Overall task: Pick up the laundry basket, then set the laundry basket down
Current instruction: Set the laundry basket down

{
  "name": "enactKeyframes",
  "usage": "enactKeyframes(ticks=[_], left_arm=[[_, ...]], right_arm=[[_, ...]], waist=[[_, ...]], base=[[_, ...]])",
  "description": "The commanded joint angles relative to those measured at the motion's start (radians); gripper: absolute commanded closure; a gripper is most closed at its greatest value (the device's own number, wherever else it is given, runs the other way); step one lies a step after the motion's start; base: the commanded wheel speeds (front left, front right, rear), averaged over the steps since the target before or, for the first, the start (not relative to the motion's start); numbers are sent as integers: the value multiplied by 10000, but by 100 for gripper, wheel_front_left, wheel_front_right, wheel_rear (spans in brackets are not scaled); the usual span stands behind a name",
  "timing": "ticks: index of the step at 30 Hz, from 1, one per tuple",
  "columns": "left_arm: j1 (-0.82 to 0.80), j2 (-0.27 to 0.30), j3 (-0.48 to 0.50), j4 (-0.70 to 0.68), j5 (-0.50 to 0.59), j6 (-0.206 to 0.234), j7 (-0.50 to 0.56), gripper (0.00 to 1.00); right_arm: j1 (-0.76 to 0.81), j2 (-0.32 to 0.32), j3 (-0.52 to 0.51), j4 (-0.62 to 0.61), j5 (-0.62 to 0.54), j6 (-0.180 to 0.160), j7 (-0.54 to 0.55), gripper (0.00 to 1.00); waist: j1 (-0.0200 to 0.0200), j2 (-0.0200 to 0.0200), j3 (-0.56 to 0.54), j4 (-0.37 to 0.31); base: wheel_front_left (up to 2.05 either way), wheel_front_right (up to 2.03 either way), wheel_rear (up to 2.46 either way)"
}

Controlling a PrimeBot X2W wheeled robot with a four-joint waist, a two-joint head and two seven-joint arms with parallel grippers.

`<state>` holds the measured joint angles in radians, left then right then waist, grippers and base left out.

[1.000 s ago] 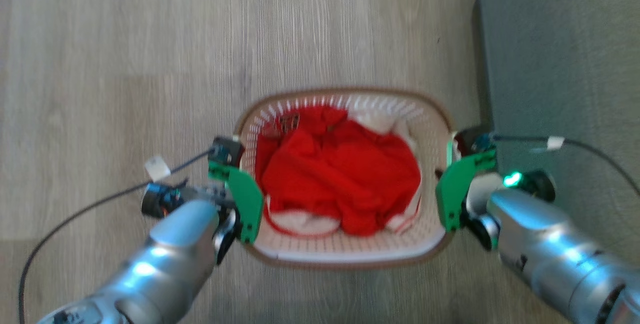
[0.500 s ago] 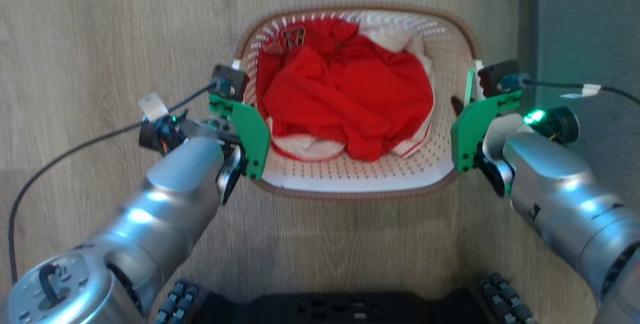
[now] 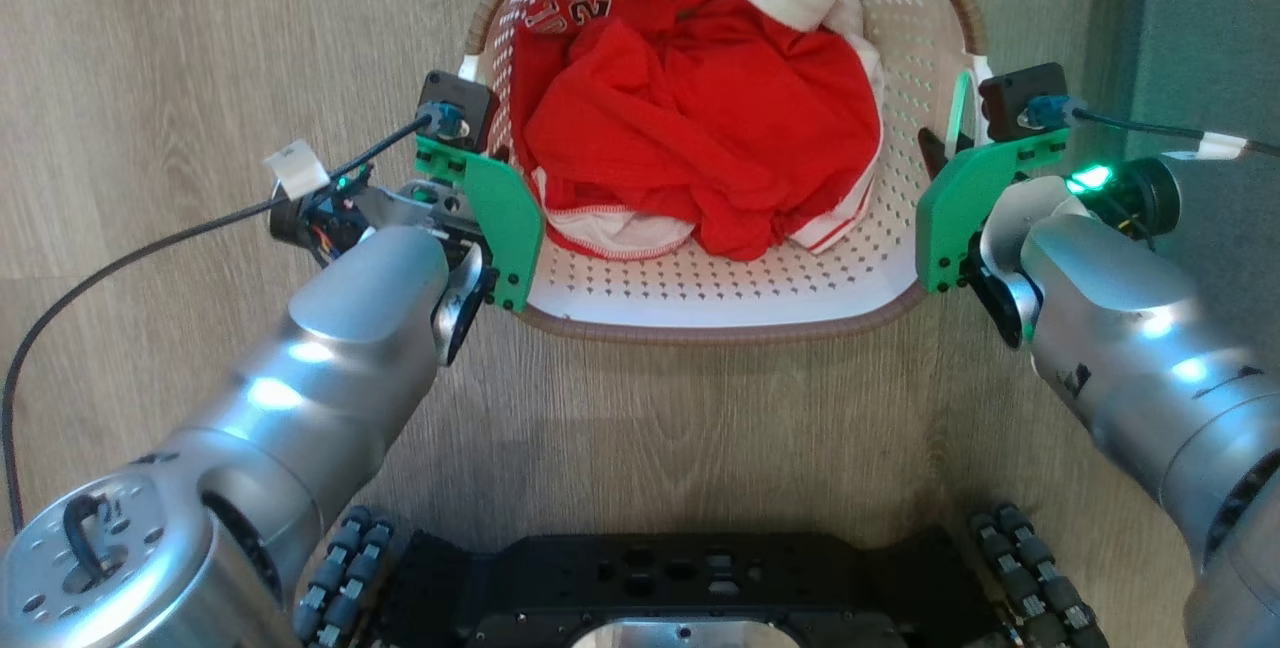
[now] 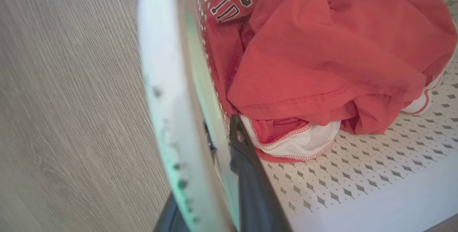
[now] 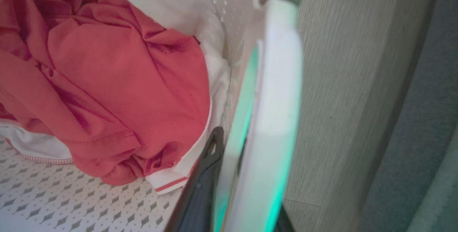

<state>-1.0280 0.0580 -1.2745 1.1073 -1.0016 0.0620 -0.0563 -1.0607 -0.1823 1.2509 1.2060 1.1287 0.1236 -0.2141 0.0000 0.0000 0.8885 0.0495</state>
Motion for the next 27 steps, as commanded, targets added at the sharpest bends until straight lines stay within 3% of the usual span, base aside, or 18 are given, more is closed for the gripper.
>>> enactKeyframes(ticks=[1, 14, 15, 16, 17, 27], left_arm=[[69, -77, -52, -321, 153, -100, -63, 100], [-64, -77, -56, -353, 144, 15, -106, 100], [-64, -77, -56, -347, 114, 100, -138, 70], [-61, -77, -56, -336, 99, 189, -180, 0], [-52, -78, -56, -323, 71, 269, -205, 0], [207, -78, -57, -121, 118, 531, -273, 0]], right_arm=[[115, 226, 70, -121, -84, 71, -252, 100], [-19, 237, 57, 106, -67, 71, -410, 100], [-15, 235, 39, 141, -42, 71, -414, 94], [-9, 238, 21, 174, -18, 71, -418, 56], [-1, 240, 16, 202, -8, 71, -422, 0], [229, 291, 22, 497, 61, 71, -347, 0]], waist=[[0, 0, 57, 1], [0, 0, 272, 49], [0, 0, 264, 59], [0, 0, 254, 68], [0, 0, 238, 78], [0, 0, -237, 133]], base=[[0, 0, 0], [0, 0, 0], [0, 0, 0], [0, 0, 0], [0, 0, 0], [0, 0, 0]])
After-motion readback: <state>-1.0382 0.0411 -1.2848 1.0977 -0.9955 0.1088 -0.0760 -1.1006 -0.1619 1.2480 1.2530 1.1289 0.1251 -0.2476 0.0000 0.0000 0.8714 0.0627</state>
